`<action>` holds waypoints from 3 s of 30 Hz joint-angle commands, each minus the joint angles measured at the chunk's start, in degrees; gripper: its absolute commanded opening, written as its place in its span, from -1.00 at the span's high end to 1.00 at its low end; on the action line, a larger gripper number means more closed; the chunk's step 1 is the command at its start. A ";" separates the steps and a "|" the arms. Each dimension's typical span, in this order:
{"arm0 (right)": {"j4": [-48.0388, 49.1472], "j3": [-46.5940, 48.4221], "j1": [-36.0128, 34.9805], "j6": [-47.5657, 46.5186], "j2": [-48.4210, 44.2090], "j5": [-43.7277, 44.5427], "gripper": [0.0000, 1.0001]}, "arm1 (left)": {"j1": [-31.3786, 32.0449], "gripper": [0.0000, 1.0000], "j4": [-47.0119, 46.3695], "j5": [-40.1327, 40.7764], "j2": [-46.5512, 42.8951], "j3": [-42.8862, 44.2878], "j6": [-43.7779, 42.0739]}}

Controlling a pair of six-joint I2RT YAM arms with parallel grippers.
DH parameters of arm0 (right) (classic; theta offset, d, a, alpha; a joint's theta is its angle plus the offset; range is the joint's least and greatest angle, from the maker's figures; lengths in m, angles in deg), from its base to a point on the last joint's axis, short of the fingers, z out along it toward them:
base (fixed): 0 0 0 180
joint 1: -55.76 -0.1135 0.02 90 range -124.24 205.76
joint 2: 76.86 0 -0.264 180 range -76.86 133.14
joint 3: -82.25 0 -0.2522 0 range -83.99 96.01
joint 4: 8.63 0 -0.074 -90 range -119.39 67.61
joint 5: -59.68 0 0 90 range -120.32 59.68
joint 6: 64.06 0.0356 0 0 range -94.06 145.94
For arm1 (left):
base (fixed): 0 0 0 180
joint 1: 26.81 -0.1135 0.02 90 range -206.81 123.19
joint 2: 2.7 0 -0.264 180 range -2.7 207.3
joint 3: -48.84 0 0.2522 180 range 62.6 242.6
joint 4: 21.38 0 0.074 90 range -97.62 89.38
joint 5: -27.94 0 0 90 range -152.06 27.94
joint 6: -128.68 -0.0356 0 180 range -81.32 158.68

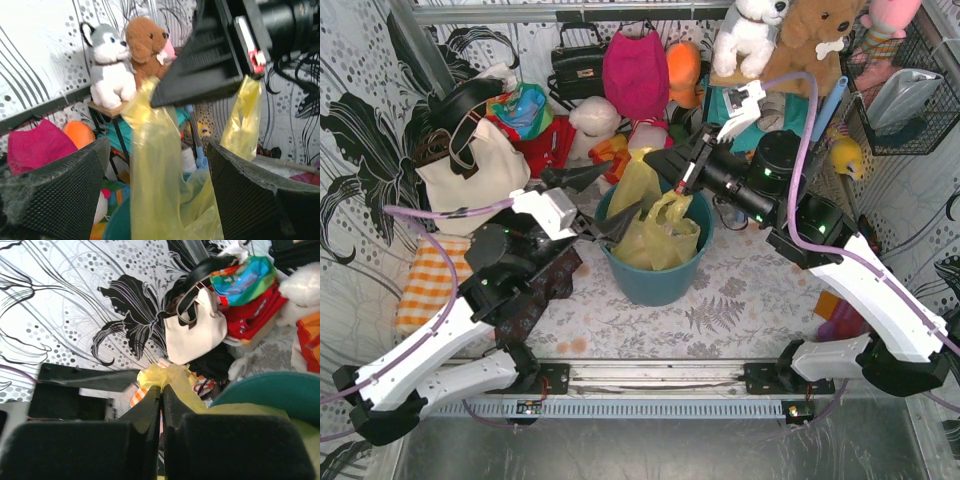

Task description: Tie the trash bag

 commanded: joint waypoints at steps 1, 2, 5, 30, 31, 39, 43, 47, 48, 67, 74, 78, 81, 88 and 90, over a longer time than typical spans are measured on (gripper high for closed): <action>1.65 6.59 -0.16 -4.41 3.23 -5.18 0.95 | -0.94 -0.77 -4.57 -3.40 2.17 -0.51 -0.26; 1.34 7.47 -0.17 -4.53 3.97 -6.08 0.96 | -1.31 -0.78 -4.96 -3.51 2.94 -0.08 -0.11; 1.19 8.34 -0.13 -4.52 4.98 -7.78 0.99 | -3.59 -0.83 -6.50 -5.70 5.80 0.58 1.22; -1.15 8.56 -0.17 -6.23 3.58 -7.79 1.00 | -14.60 0.59 -20.32 -23.60 10.78 -8.88 15.86; -1.19 8.56 -0.13 -6.24 3.58 -7.65 1.00 | -14.60 0.59 -20.09 -23.81 10.50 -9.29 15.92; -1.51 8.40 -0.16 -6.73 3.68 -7.35 1.00 | -14.69 0.53 -20.66 -25.61 8.85 -10.79 17.55; -0.93 9.12 -0.17 -7.20 4.76 -11.28 1.00 | -14.70 -0.13 -22.82 -26.77 8.72 -10.22 18.09; -0.51 10.55 -0.17 -6.88 6.59 -16.16 1.00 | -14.69 -0.55 -24.36 -29.42 10.12 -8.36 19.04; -0.45 10.65 -0.15 -6.64 6.97 -16.76 1.00 | -14.69 -0.59 -25.11 -30.58 10.76 -7.79 19.55; 0.96 8.50 -0.15 -5.68 6.38 -18.86 1.00 | -18.30 1.00 -41.30 -50.96 19.34 -4.95 31.21; 0.16 7.63 -0.17 -7.50 4.08 -12.76 1.00 | -19.32 1.00 -31.74 -51.90 17.27 -5.89 26.32; 1.57 5.88 -0.16 -7.89 2.04 -9.83 1.00 | -19.48 1.00 -27.04 -50.02 16.03 -7.21 23.05; 1.62 4.46 -0.05 -8.11 0.39 -6.12 1.00 | -19.52 1.00 -24.91 -48.78 15.38 -7.99 21.95; 1.16 1.84 -0.15 -8.43 -2.08 -0.75 1.00 | -19.64 1.00 -22.71 -45.27 13.86 -9.77 20.48; 1.25 1.65 -0.16 -8.65 -2.14 -1.01 1.00 | -19.64 1.00 -22.35 -44.16 13.81 -10.06 20.25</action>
